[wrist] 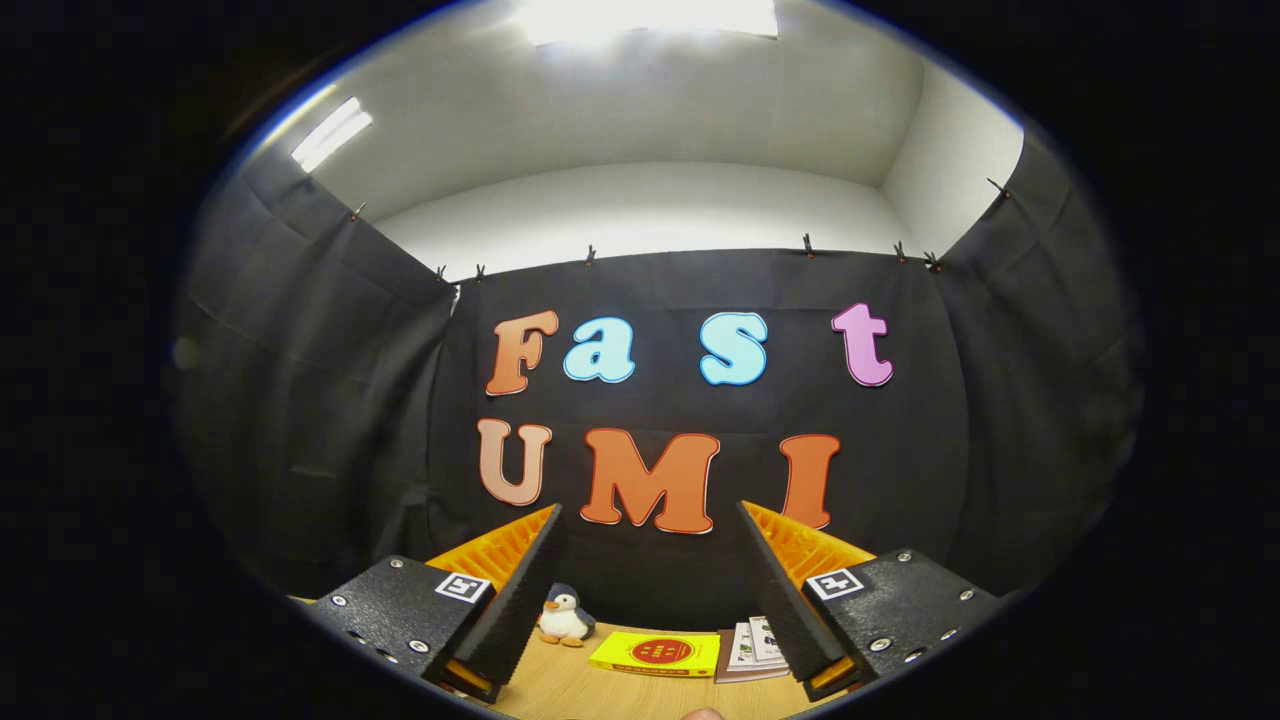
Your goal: Open the storage box then place both shoes into the box .Put the left shoe in first, then the right shoe, with the right side of both shoes facing outward in a uniform manner.
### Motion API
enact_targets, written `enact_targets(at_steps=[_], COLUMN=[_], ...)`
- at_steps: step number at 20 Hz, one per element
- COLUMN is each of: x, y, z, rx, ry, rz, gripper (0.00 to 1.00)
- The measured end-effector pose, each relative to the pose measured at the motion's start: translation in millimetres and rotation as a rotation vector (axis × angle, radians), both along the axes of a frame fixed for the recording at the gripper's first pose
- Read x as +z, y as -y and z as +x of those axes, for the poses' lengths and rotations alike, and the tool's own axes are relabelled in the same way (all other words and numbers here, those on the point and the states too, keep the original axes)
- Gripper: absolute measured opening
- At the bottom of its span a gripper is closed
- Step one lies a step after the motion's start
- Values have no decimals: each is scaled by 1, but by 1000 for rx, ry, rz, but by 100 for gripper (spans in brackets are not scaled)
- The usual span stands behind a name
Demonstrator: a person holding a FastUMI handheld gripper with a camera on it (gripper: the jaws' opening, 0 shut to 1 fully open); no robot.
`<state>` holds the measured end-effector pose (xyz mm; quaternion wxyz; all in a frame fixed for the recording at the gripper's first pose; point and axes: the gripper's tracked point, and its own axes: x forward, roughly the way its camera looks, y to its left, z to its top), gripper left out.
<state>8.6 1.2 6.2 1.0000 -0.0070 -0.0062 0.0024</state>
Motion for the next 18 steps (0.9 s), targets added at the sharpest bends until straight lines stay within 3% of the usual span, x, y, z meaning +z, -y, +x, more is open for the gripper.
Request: enact_targets(at_steps=[9, 18], x=[-27, -110], y=[-18, -79], z=[-2, -23], rx=[16, 167], ry=[-54, -280], rz=[10, 196], gripper=[99, 99])
